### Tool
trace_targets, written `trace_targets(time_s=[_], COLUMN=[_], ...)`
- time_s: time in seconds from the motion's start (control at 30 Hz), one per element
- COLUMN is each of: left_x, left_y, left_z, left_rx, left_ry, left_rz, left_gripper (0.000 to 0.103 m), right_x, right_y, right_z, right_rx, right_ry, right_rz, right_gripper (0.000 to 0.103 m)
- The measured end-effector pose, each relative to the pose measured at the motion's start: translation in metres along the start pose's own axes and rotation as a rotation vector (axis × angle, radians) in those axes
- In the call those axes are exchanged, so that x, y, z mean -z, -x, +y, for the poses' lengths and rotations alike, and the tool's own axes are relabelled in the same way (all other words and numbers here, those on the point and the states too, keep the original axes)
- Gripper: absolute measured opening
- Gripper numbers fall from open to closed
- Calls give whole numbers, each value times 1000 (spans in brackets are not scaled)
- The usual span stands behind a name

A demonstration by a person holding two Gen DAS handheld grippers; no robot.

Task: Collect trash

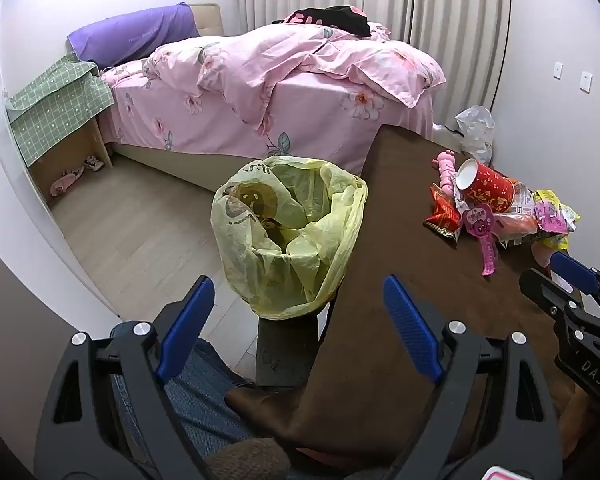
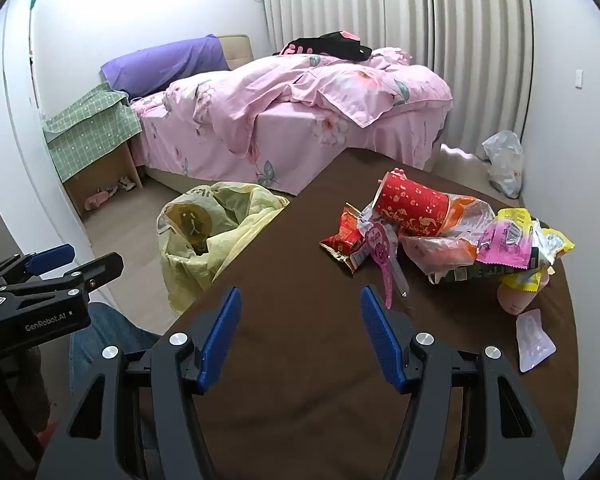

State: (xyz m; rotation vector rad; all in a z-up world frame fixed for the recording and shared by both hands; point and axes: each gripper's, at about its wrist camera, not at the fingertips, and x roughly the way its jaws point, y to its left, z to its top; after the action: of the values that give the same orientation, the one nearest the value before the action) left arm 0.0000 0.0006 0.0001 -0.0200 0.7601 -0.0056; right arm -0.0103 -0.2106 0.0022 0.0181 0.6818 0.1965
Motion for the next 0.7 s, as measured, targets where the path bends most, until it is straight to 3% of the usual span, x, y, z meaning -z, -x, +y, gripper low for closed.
trace_targets(time_s=[0.7], left_x=[0], left_y=[9], left_z=[0], left_rx=[-4], left_ry=[-17], left_rz=[-20], left_gripper=[82], right_x=[-5], right_y=[-6], right_z=[-3], right_rx=[18], right_ry=[-9], right_rz=[-6], right_gripper=[59])
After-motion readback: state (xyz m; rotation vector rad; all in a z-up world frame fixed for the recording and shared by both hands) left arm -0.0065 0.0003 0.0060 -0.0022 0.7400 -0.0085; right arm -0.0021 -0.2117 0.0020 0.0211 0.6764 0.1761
